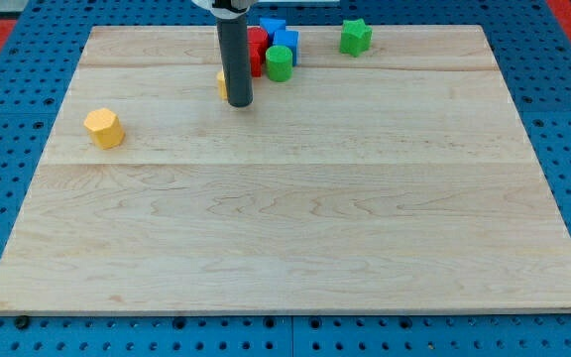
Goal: Push the yellow heart below the red star
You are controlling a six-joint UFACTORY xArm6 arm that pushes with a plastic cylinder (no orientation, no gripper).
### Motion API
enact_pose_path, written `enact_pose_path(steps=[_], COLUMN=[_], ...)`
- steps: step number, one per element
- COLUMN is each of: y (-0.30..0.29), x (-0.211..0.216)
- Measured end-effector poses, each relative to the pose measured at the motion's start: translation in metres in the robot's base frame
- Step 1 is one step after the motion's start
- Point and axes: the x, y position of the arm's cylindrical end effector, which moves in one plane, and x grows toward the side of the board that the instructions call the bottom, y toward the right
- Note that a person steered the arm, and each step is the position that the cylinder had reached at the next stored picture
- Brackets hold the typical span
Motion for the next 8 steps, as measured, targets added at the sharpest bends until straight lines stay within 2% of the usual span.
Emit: enact_pose_path(steps=[2, 4, 5, 6, 7, 8], y=[-0.044, -0.003, -0.002, 0.071, 0.162, 0.215], x=[-0.031, -0.037, -0.013, 0.024, -0.014, -0.083])
